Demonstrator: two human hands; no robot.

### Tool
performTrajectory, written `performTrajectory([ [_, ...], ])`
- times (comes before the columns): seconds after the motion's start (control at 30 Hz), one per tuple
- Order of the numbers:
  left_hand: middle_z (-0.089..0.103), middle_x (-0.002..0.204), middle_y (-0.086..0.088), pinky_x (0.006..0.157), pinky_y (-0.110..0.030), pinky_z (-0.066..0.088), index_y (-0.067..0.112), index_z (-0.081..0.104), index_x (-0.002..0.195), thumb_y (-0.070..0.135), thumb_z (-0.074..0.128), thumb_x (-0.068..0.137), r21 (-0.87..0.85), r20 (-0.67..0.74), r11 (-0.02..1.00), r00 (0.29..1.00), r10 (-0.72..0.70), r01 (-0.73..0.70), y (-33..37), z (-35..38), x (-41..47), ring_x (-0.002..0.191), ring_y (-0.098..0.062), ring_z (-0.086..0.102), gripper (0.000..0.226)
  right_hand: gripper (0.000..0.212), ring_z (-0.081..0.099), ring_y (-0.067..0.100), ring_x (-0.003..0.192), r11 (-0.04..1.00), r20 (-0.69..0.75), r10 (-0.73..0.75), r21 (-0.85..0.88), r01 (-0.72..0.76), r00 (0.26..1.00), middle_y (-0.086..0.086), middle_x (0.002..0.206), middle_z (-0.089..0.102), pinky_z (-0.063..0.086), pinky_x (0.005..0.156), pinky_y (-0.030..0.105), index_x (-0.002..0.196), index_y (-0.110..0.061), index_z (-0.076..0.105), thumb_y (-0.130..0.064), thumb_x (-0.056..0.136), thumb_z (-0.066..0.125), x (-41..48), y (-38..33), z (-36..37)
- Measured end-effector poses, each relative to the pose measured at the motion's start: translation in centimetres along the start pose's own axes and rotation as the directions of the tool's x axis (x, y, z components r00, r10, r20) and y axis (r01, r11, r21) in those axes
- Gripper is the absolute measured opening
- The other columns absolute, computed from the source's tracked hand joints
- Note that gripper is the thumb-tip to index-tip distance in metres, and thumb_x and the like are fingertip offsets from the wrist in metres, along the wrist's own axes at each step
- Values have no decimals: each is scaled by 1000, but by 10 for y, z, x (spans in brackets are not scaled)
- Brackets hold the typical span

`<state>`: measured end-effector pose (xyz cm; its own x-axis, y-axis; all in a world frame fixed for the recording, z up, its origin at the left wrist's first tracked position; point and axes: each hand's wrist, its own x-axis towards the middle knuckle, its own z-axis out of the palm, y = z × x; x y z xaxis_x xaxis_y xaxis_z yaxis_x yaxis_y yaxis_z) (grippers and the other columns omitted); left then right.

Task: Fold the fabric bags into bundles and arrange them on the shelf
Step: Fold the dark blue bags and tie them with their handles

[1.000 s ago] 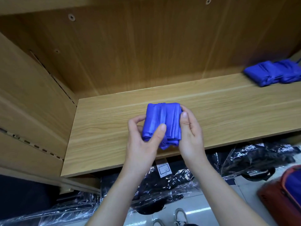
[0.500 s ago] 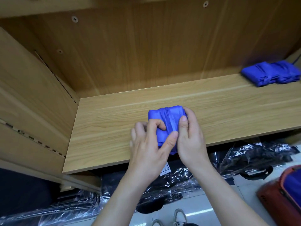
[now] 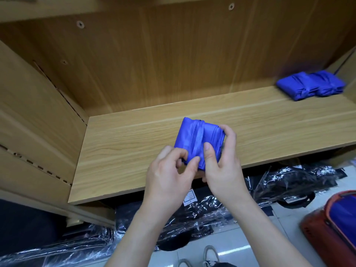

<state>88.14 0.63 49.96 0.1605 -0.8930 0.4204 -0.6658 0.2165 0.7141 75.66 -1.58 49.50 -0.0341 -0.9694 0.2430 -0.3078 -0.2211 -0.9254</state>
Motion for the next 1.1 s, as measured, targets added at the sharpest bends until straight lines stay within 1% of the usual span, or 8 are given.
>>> performTrajectory([
  [0.1, 40, 66, 10, 45, -33, 43, 13, 55, 71, 34, 54, 83, 116, 2, 979, 986, 168, -167, -6, 1, 1, 51, -16, 43, 24, 36, 54, -2, 78, 999, -26, -16, -33, 15, 1000, -18, 89, 57, 39, 67, 8, 134, -18, 36, -22, 100, 47, -3, 0, -6],
  [0.23, 42, 71, 11, 48, -34, 45, 14, 55, 76, 30, 54, 85, 133, 22, 959, 968, 248, -249, -10, 0, 11, 56, -15, 46, 19, 34, 52, 0, 79, 995, -59, -58, -81, 53, 997, -18, 88, 55, 38, 66, 12, 130, -20, 38, -18, 97, 48, -1, -5, -15],
  [0.33, 54, 88, 14, 67, -27, 46, 30, 52, 90, 44, 62, 73, -151, 109, 988, 994, 14, 3, 0, 0, 16, 78, -6, 54, 25, 36, 53, -2, 84, 996, -1, -54, -66, 54, 999, -21, 94, 56, 40, 73, 15, 132, -23, 37, -19, 98, 48, 4, -7, -31],
  [0.47, 64, 120, 9, 81, -22, 51, 39, 34, 136, 42, 78, 65, -543, 471, 739, 873, -125, 399, 15, 9, 24, 101, -5, 65, 83, 39, 56, -2, 96, 999, 165, -27, -18, 30, 986, -26, 107, 56, 43, 87, 16, 138, -31, 34, -30, 100, 43, 6, -5, -57],
  [0.7, 60, 99, 12, 85, -40, 52, 36, 42, 118, 53, 63, 79, -524, 293, 804, 946, -140, 281, 51, 75, 31, 85, -11, 58, 47, 63, 40, 11, 134, 993, 300, 87, -100, -59, 950, -3, 149, 40, 31, 113, 32, 149, -45, 1, -45, 97, 36, 18, 12, -103],
  [0.8, 59, 100, 9, 82, -28, 51, 38, 41, 113, 54, 59, 87, -514, 291, 797, 939, -184, 316, 75, 110, 18, 84, -7, 58, 35, 68, 32, 10, 141, 981, 265, 93, -189, -43, 960, -2, 155, 32, 28, 115, 32, 152, -39, -4, -51, 99, 35, 20, 27, -131],
  [0.93, 59, 99, 5, 74, -22, 45, 25, 52, 109, 45, 55, 91, -478, 515, 714, 822, -244, 511, 110, 138, 23, 84, -6, 55, 28, 65, 32, -2, 136, 986, 315, 147, -126, -112, 938, -12, 152, 33, 24, 111, 15, 154, -33, 9, -31, 101, 47, 24, 47, -189],
  [1.1, 72, 97, 4, 74, -15, 49, 19, 68, 104, 35, 65, 87, -350, 802, 836, 597, 34, 423, 135, 161, 45, 84, -4, 63, 24, 73, 60, -2, 100, 980, 381, 169, 34, -196, 909, -14, 112, 64, 45, 92, 19, 146, -44, 36, -24, 86, 73, 34, 69, -269],
])
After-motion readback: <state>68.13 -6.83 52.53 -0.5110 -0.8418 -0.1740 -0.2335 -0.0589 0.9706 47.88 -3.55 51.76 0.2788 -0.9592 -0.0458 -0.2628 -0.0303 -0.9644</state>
